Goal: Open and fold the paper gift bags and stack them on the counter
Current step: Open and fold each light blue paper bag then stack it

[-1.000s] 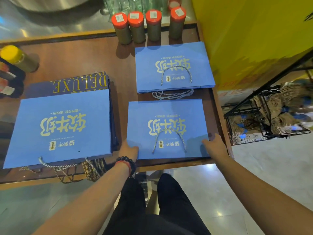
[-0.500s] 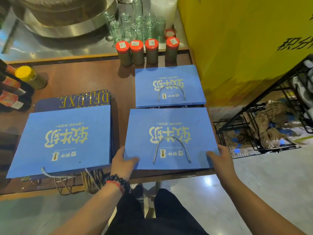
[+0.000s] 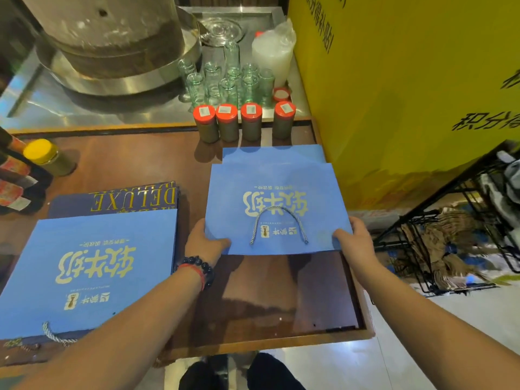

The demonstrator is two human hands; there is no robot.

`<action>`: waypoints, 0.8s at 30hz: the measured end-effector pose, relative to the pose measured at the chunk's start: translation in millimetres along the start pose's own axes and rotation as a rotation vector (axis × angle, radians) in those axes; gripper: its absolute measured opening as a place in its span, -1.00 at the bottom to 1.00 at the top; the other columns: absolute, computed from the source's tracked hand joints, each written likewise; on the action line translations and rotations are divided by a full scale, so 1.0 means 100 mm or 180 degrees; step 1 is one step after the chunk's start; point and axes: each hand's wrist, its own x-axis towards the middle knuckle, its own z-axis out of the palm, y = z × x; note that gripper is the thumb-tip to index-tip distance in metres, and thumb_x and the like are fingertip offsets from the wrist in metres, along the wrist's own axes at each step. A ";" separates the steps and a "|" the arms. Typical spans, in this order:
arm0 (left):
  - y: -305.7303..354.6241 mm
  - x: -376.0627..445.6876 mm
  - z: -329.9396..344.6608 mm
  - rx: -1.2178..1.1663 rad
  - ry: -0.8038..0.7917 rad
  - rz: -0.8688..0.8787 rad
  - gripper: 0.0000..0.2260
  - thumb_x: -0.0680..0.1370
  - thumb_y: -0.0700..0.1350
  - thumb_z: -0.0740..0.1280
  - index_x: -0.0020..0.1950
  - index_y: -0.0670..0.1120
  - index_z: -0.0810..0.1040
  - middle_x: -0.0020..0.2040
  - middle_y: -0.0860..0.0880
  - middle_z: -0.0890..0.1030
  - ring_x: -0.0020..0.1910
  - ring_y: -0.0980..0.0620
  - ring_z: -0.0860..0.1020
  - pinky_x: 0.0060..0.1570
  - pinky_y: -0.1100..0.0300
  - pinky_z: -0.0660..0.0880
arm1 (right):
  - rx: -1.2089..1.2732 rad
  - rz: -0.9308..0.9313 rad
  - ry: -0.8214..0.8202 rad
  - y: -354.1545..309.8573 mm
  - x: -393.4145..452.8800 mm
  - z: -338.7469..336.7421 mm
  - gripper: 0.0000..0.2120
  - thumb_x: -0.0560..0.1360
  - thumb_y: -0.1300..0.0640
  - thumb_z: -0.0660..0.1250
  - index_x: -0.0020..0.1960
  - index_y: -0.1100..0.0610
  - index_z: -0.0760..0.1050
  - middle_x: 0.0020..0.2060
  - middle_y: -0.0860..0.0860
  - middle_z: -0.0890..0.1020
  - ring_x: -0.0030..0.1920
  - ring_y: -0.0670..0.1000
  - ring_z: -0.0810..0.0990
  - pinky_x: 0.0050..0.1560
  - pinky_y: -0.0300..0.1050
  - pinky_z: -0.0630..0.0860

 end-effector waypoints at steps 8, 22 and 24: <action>0.20 0.52 0.25 -0.0178 -0.0093 -0.0775 -0.78 0.46 -0.27 0.40 0.09 -0.15 0.55 0.03 -0.09 0.58 -0.02 -0.10 0.54 0.01 0.08 0.46 | -0.0445 0.0125 -0.0213 0.00 0.64 0.17 -0.71 0.37 0.14 0.30 0.09 0.00 0.48 0.02 0.10 0.60 0.03 0.16 0.57 0.02 0.07 0.52; 0.12 1.54 0.49 0.1407 -0.0154 -0.0339 -0.35 -0.03 0.04 0.41 0.05 -0.05 0.54 0.01 -0.03 0.58 -0.08 -0.05 0.55 -0.20 0.19 0.50 | -0.0831 0.0047 -0.0190 0.26 1.83 0.35 -0.45 0.32 0.06 0.18 0.31 -0.16 0.43 0.14 0.02 0.62 0.12 0.14 0.57 0.17 0.12 0.52; 0.28 1.46 0.51 0.1458 -0.0199 -0.0249 -0.34 -0.02 0.03 0.41 0.09 -0.05 0.54 0.02 -0.04 0.57 -0.06 -0.06 0.54 -0.18 0.18 0.49 | -0.0927 0.0017 -0.0209 0.06 1.72 0.36 -0.48 0.43 0.16 0.18 0.37 -0.10 0.42 0.15 0.04 0.61 0.12 0.15 0.56 0.13 0.05 0.50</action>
